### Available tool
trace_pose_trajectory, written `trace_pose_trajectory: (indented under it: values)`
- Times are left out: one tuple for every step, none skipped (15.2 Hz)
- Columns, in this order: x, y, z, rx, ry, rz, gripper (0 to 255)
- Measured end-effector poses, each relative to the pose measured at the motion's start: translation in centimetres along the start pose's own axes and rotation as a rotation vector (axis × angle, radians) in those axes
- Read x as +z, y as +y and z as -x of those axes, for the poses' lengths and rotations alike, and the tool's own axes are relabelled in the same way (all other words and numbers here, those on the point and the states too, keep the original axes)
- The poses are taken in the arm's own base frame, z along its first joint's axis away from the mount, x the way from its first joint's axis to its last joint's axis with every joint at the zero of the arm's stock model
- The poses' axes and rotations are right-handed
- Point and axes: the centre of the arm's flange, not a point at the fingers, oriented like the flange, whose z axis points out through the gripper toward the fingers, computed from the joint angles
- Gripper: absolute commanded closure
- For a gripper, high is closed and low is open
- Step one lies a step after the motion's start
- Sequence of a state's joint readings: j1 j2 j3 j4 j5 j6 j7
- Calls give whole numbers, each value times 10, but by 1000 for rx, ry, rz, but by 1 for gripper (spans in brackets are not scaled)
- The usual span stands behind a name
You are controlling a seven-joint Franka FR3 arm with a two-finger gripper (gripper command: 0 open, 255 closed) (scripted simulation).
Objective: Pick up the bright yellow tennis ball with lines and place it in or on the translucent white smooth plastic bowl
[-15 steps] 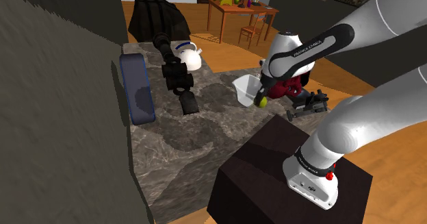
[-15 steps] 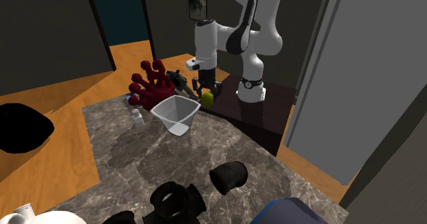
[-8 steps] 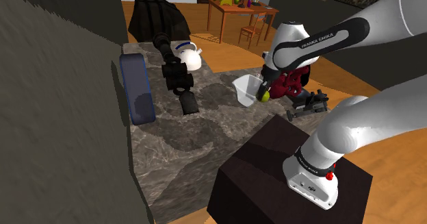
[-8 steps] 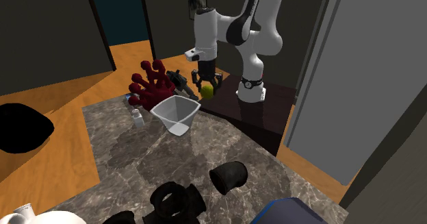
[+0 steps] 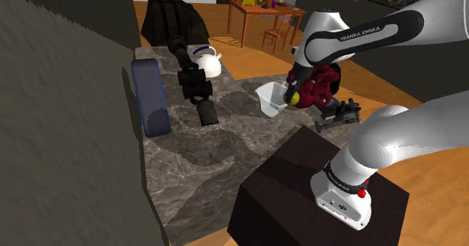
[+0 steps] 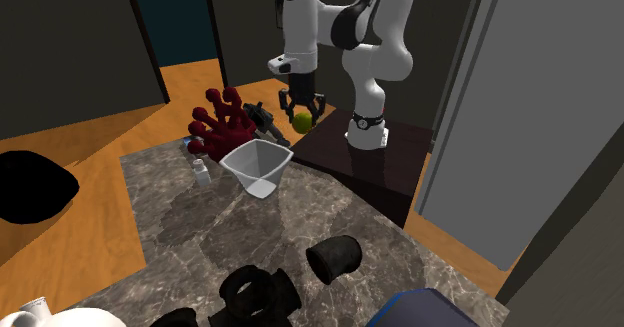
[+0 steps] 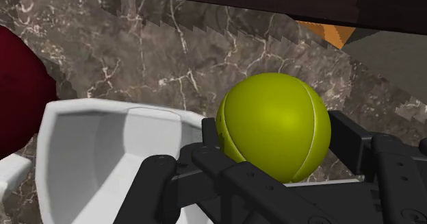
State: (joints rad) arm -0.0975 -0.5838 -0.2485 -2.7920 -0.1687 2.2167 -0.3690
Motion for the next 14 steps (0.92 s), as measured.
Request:
trace_pose_trajectory:
  values:
    - [-6,1,0,0,0,0,255]
    - [-9,0,0,0,0,0,255]
    - [-13,3,-3,0,0,0,255]
    - [-13,12,-11,0,0,0,255]
    - [-14,20,-20,0,0,-1,255]
    - [-17,29,-27,0,0,-1,255]
    - [-19,39,-36,0,0,-1,255]
    - [-18,47,-43,0,0,-1,255]
    - [-18,59,-52,1,0,-1,255]
    - [-17,69,-62,1,0,-1,255]
    - [-16,76,-70,1,0,-1,255]
    - [-18,87,-78,1,-1,-1,255]
    - [-21,97,-87,1,-1,-1,255]
    - [-23,107,-95,1,-1,-1,255]
